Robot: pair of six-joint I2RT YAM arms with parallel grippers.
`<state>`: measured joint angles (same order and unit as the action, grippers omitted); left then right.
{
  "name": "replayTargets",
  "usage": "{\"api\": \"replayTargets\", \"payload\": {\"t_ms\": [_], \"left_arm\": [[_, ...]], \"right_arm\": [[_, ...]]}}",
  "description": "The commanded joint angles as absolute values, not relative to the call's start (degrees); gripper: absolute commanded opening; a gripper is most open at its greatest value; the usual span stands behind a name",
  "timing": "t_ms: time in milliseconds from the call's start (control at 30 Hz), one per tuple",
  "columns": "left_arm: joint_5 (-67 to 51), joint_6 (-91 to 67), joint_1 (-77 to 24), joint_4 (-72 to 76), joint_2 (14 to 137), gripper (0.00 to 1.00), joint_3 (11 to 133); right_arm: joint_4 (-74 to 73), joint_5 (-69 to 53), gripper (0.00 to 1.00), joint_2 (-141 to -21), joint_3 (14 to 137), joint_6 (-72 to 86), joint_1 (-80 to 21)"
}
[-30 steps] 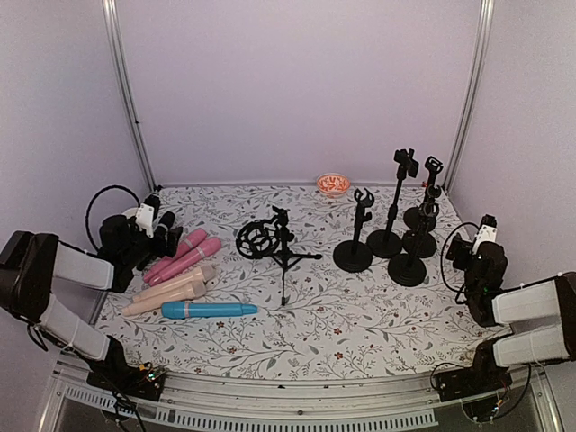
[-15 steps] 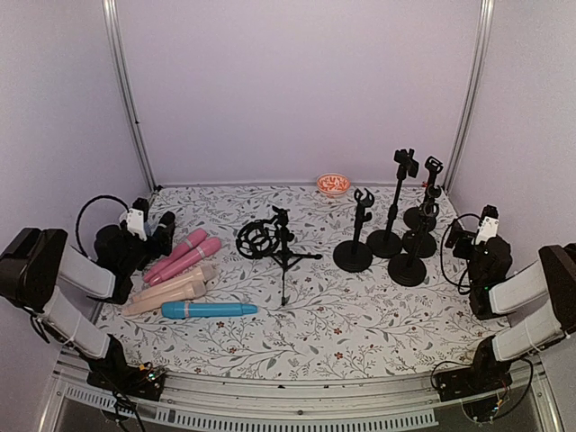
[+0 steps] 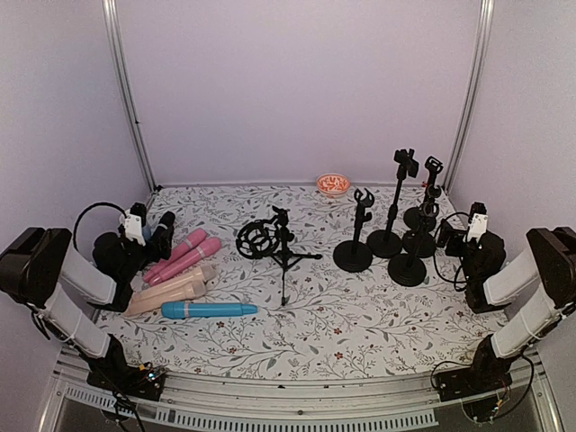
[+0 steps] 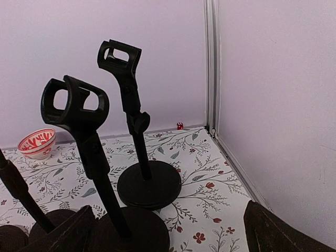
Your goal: Remove the microphone from the stand
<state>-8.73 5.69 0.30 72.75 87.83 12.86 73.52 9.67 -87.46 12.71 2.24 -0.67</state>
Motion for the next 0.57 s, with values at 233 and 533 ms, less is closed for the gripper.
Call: {"api": "replayTargets", "payload": {"t_ms": [233, 533], "left_arm": [[-9.23, 5.20, 0.92, 75.43, 88.07, 0.99, 12.94], [-9.05, 5.06, 0.91, 74.98, 88.12, 0.99, 13.16]], "right_arm": [[74.50, 8.87, 0.99, -87.76, 13.19, 1.85, -0.36], [74.48, 8.80, 0.99, -87.76, 13.21, 1.85, -0.33]]}}
